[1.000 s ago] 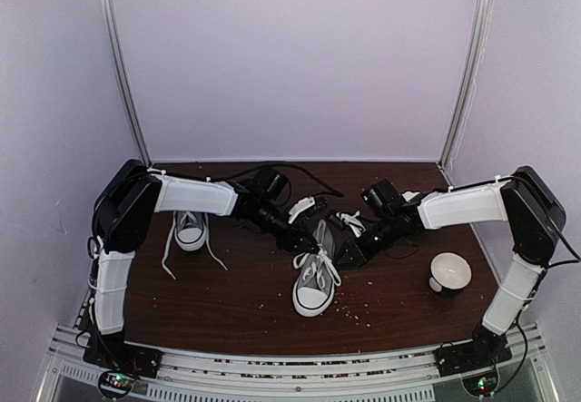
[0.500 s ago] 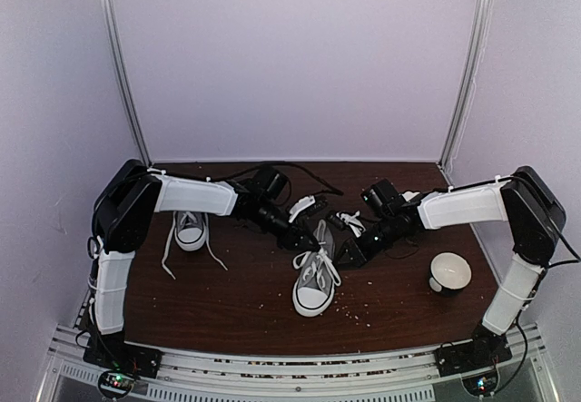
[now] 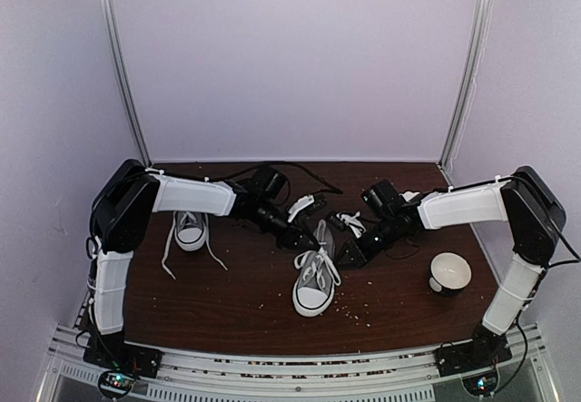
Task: Tie the shoes
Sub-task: Adjust the crossed shoelace on the shoelace.
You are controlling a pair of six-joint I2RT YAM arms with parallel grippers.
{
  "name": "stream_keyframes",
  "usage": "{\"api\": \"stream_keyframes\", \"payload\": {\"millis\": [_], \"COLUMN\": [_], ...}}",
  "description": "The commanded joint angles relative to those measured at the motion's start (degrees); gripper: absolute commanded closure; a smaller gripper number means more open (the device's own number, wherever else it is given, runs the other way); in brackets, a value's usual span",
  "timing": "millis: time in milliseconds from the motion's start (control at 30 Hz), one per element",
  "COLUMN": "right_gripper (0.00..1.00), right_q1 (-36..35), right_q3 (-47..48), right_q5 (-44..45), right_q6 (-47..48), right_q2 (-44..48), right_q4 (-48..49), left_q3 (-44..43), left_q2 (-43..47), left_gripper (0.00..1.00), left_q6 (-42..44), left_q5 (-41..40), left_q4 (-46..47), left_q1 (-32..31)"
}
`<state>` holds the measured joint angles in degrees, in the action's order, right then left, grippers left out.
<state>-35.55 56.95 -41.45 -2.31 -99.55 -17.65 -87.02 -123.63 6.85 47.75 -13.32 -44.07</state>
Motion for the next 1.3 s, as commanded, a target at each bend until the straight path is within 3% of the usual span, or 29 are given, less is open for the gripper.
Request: {"api": "stream_keyframes", "payload": {"millis": [0, 533, 733, 867, 1267], "right_gripper": [1.0, 1.0, 1.0, 0.83, 0.85], "right_q1": [0.84, 1.58, 1.62, 1.62, 1.01], "right_q3": [-1.59, -3.74, -3.93, -4.82, -2.2], "right_q5": [2.0, 3.02, -1.33, -5.11, -5.44], "right_q6": [1.34, 1.25, -0.08, -4.14, -5.54], "right_q2": [2.2, 2.08, 3.49, 3.64, -0.17], "right_q4": [-1.82, -1.18, 2.09, 8.94, 11.04], "left_q3": [1.89, 5.81, 5.15, 4.48, 1.79], "left_q2": [3.83, 5.16, 4.93, 4.72, 2.72], "left_gripper": [0.99, 1.0, 0.82, 0.74, 0.69], "left_q6": [-0.59, -2.02, -2.11, -2.32, -3.95], "left_q5": [-0.2, -1.32, 0.88, 1.82, 3.3], "left_q4": [3.15, 4.99, 5.49, 5.59, 5.18], "left_q1": [0.95, 2.68, 2.63, 2.67, 2.5]}}
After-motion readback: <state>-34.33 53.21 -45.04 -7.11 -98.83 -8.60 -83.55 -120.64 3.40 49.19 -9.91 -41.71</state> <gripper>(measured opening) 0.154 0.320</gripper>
